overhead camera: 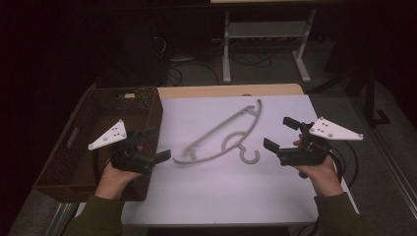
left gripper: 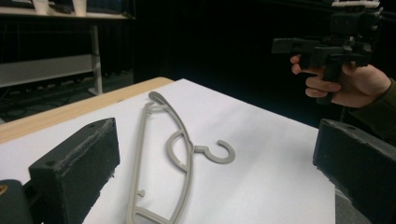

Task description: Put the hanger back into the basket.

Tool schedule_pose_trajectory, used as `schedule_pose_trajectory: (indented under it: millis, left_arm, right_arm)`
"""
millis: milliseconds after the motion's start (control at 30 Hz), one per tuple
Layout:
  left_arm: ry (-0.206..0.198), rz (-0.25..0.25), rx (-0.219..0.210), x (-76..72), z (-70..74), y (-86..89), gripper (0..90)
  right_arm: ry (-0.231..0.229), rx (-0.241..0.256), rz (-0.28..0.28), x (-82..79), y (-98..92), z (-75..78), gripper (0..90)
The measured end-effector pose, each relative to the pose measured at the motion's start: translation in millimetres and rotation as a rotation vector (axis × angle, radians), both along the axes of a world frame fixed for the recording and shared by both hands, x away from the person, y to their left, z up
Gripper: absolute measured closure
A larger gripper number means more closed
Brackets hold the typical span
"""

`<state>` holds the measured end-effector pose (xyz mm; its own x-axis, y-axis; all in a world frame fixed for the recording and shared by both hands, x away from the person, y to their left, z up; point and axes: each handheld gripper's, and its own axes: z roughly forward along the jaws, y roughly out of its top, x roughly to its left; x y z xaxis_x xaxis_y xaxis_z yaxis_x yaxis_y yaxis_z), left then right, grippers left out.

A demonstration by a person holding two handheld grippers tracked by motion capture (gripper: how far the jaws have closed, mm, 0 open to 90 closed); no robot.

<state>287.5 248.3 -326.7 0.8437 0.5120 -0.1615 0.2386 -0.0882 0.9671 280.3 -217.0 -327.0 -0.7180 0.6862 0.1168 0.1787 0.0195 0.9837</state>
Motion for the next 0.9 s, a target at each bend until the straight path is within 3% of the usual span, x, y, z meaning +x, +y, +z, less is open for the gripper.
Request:
schedule_pose_trajectory:
  millis: [100, 133, 267, 600, 800, 900]
  left_arm:
    - [0.003, -0.004, 0.021, 1.0, 0.8, -6.2, 0.3]
    - [0.014, -0.004, 0.054, 1.9, 1.4, -13.1, 0.3]
    - [0.032, -0.008, 0.099, 6.2, 1.2, -25.7, 0.3]
    - [0.064, -0.041, 0.145, 16.1, -1.4, -53.1, 0.4]
    - [0.075, -0.066, 0.188, 13.9, -8.6, -66.5, 0.4]
    - [0.081, -0.074, 0.189, 13.4, -11.9, -69.6, 0.4]
  right_arm:
    - [0.001, 0.001, -0.005, 1.0, -0.1, 0.3, 1.1]
    - [0.002, -0.006, -0.006, 2.6, -0.1, 0.1, 1.1]
    - [0.003, -0.028, -0.008, 5.6, 2.6, -0.7, 1.1]
    - [0.044, -0.075, -0.022, 18.1, 11.1, -2.8, 1.6]
    - [0.084, -0.114, -0.017, 30.3, 17.4, -8.7, 4.3]
    - [0.095, -0.13, -0.014, 33.5, 19.4, -10.4, 4.6]
